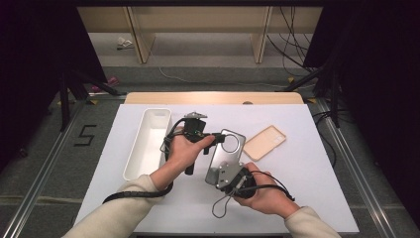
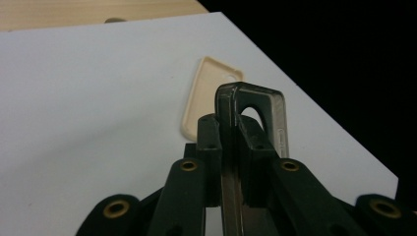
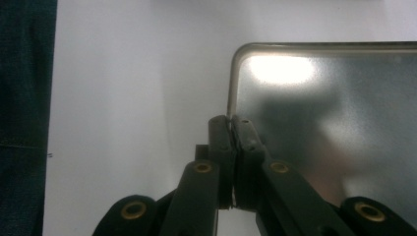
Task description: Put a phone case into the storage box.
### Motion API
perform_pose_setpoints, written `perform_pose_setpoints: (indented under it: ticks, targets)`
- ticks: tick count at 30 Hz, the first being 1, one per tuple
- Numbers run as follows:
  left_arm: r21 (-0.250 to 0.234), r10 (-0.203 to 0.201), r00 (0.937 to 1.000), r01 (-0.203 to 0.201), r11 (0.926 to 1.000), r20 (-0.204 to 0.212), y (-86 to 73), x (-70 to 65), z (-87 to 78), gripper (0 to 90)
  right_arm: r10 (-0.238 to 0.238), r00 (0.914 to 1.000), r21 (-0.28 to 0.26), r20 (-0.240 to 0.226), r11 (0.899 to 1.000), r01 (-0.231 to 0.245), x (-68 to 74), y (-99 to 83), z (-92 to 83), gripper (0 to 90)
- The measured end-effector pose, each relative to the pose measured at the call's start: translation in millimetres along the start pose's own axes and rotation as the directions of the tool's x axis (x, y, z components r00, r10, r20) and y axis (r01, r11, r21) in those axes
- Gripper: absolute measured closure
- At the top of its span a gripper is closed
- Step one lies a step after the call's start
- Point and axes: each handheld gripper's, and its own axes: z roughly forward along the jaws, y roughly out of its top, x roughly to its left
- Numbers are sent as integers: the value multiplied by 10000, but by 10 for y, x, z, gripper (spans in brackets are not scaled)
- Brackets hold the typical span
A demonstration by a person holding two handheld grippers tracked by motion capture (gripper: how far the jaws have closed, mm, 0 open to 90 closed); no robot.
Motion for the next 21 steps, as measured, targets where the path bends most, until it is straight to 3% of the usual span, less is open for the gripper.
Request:
perform_pose_setpoints:
  ticks: [4,6,10,12,16,19,21]
  targets:
    - [-470,850,9963,-855,9952,-126,10,-98,-42,816,-9,9995,-199,330,9998,16,-16,-26,4,831]
    - [-785,1352,9900,-1380,9873,-397,6,-118,-68,816,-20,9959,-492,900,9988,65,-23,-38,-12,739]
    - [-1358,2106,9744,-2197,9661,-785,-20,-98,-122,815,459,9895,-995,1369,9945,-324,-58,-60,-55,538]
    - [-1565,2276,9687,-2411,9578,-995,-44,-74,-159,815,657,9865,-1159,1502,9921,-485,-76,-80,-57,449]
    - [-1939,2570,9583,-2776,9409,-1250,-94,-18,-243,815,1108,9814,-1556,1567,9840,-863,-113,-118,-61,355]
    - [-2102,2728,9521,-2974,9313,-1382,-127,25,-310,815,1439,9772,-1798,1559,9769,-1152,-130,-139,-80,350]
    - [-2191,2706,9523,-2966,9295,-1408,-148,51,-353,815,1637,9744,-1943,1542,9719,-1326,-144,-151,-94,321]
